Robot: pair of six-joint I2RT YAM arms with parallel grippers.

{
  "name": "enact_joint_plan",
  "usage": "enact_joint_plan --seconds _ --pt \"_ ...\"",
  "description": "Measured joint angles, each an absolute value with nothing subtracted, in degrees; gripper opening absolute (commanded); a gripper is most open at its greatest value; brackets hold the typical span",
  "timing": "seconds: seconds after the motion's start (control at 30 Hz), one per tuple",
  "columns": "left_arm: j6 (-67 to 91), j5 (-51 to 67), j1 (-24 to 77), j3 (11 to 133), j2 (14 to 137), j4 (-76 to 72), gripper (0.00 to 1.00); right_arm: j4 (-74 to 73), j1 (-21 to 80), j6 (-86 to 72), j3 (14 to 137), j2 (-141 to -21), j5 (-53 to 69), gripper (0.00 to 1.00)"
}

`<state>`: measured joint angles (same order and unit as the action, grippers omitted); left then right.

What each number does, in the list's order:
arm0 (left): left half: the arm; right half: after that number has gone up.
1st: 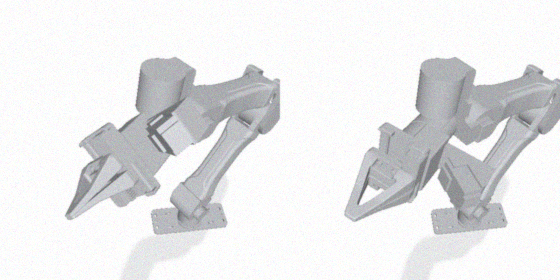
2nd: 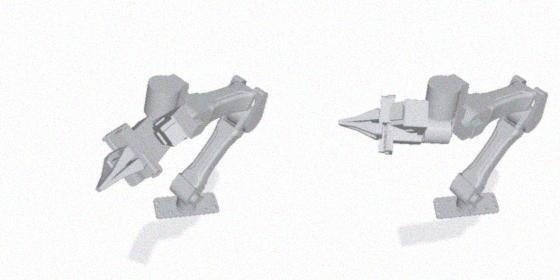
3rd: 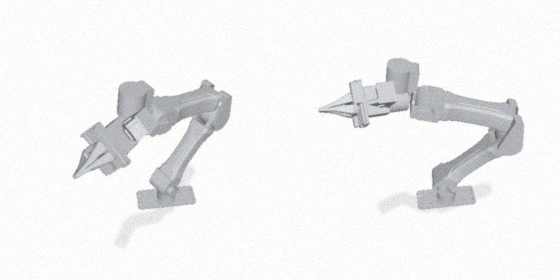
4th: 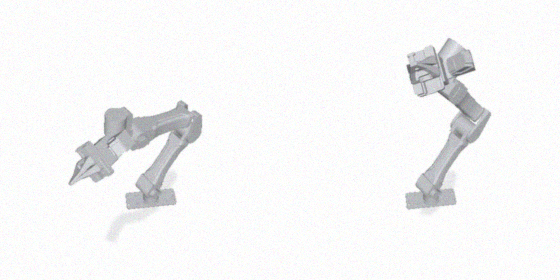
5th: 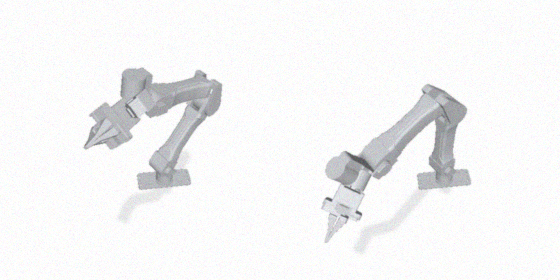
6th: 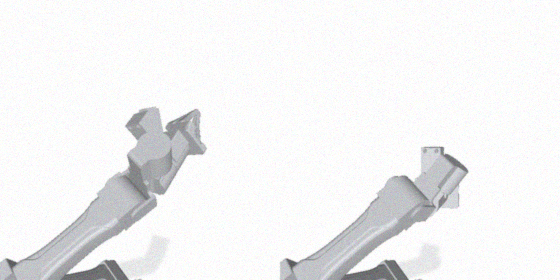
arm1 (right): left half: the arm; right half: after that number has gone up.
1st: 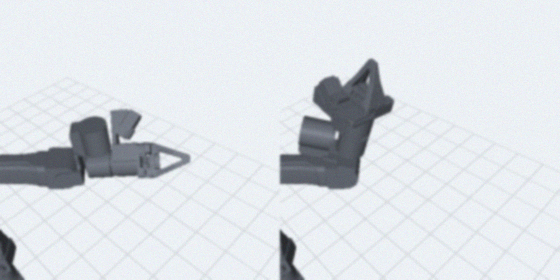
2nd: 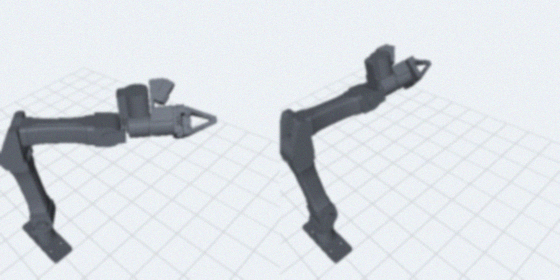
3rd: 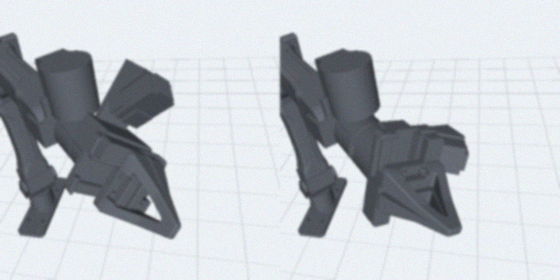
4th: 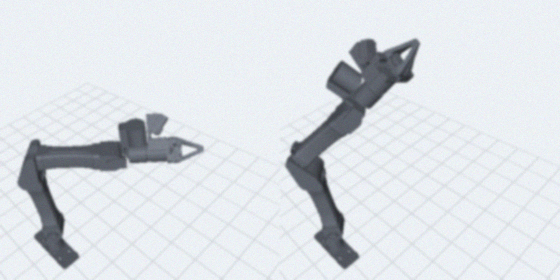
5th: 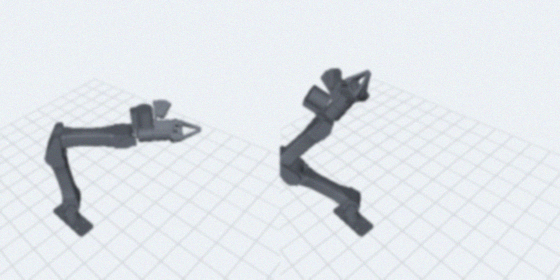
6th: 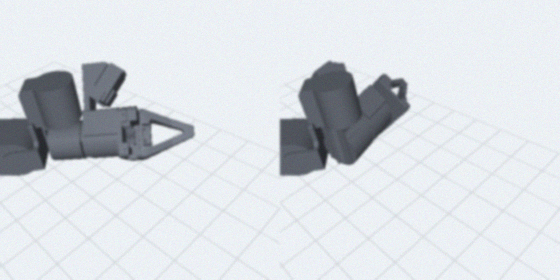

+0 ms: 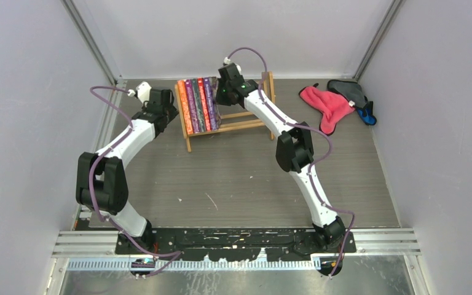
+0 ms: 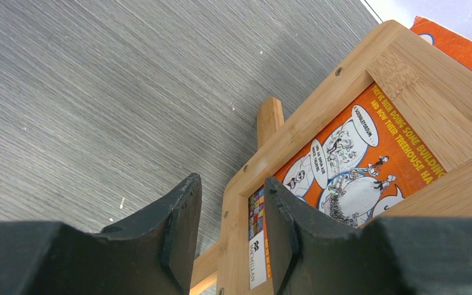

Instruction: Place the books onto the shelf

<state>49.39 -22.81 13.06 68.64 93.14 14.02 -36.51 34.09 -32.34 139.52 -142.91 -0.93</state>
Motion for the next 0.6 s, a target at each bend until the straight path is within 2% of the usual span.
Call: enact_joint_plan --seconds 0.2,0.4,0.6 --pt "49.32 -23.33 13.23 68.64 93.12 14.04 0.44 -36.53 34.20 -32.40 139.68 -143.02 -0.95 0.02" --pt "49.08 -24.21 13.50 68.69 92.79 14.76 0.46 -35.53 34.20 -32.23 137.99 -142.54 -1.34 0.14" --pt "49.08 -25.19 14.52 68.95 91.35 16.84 0.47 -34.24 34.17 -31.77 131.98 -140.73 -1.43 0.20"
